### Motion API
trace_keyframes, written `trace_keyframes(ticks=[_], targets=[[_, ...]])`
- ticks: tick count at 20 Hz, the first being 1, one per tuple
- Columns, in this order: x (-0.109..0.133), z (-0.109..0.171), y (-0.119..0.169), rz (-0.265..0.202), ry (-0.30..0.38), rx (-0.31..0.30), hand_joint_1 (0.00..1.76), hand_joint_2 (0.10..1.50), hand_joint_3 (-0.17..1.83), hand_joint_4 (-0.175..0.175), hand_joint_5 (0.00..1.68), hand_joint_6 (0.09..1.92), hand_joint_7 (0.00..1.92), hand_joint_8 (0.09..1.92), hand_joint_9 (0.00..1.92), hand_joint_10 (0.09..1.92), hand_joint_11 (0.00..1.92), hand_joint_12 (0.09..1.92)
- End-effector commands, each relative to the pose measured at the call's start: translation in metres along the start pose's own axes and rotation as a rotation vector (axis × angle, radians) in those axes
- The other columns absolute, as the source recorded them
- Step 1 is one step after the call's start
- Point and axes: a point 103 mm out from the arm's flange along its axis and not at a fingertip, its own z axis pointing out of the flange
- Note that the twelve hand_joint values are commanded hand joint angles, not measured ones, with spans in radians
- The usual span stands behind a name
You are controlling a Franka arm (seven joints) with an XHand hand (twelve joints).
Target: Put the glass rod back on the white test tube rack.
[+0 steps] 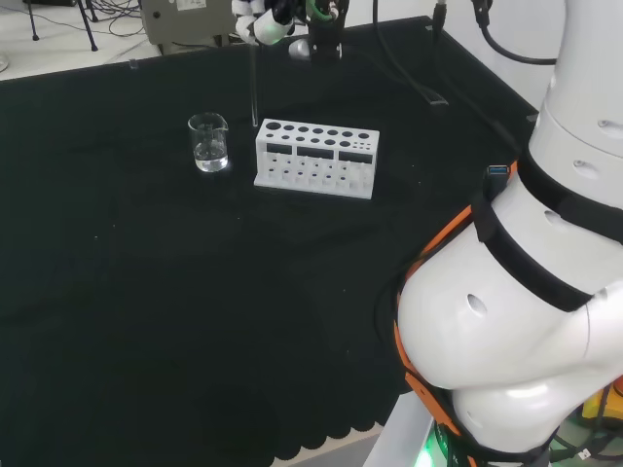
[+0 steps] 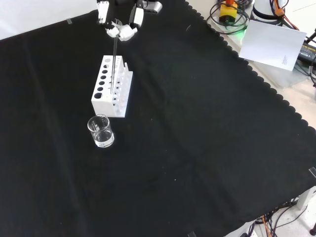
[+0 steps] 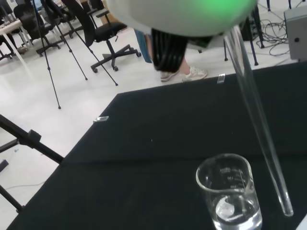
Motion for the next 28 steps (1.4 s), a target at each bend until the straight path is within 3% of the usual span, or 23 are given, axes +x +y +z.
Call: trace_keyframes(ticks=[1,5,13,18,28], targets=[[-0.015,0.008,0.004,0.030,-0.007,0.019,1.31,0.59,0.96,-0.175,1.09,0.89,1.16,1.28,1.58,1.03,1.65,0.87],[-0.016,0.009,0.005,0.049,0.016,0.005,1.31,0.59,0.96,-0.175,1.09,0.89,1.16,1.28,1.58,1.03,1.65,0.87],[-0.027,0.016,0.004,0.032,0.026,0.017,1.31,0.59,0.96,-0.175,1.09,0.89,1.16,1.28,1.58,1.03,1.65,0.87],[-0.022,0.019,0.007,0.033,0.013,0.022,1.31,0.59,0.96,-0.175,1.09,0.89,1.16,1.28,1.58,1.03,1.65,0.87],[-0.042,0.013,-0.002,0.050,0.020,0.013,1.31,0.59,0.96,-0.175,1.09,0.89,1.16,1.29,1.58,1.03,1.65,0.87]])
